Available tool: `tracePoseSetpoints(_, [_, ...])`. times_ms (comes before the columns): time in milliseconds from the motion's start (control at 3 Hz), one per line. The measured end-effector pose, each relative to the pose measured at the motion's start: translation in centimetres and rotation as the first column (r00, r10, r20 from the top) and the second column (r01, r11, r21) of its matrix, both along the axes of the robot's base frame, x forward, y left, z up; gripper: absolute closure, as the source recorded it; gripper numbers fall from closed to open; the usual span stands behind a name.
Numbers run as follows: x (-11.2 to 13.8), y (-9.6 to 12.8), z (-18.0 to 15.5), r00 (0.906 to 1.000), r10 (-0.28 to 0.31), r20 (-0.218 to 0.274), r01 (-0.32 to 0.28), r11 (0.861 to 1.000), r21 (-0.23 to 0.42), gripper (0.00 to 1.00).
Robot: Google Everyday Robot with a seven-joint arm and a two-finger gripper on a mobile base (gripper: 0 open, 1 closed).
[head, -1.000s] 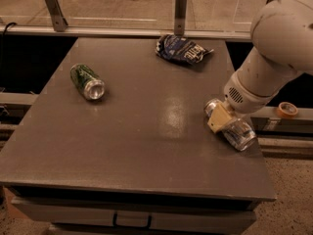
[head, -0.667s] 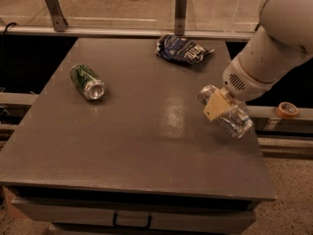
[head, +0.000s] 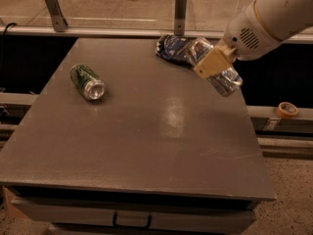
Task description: Place redbull can upright
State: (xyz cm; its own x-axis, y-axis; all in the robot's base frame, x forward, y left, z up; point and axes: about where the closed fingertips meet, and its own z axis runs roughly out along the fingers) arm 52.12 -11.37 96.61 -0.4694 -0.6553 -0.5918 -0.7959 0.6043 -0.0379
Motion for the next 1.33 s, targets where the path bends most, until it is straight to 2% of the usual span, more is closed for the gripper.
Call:
tracePoseSetpoints(333, [0.8, 2.1, 2.1, 0.9868, 0.129, 0.098, -0.144, 0.976, 0.166, 1.00])
tracePoseSetpoints(667, [0.6, 3.7, 2.6, 0.9521, 0.233, 0.197, -0.285, 0.910, 0.300, 1.00])
tracePoseSetpoints(1000, [0.4, 4.3, 1.8, 0.9021, 0.316, 0.294, -0.413, 0.829, 0.377, 1.00])
tracePoseSetpoints(1333, [0.0, 4.3, 0.9, 0.8429, 0.368, 0.392, -0.520, 0.746, 0.416, 1.00])
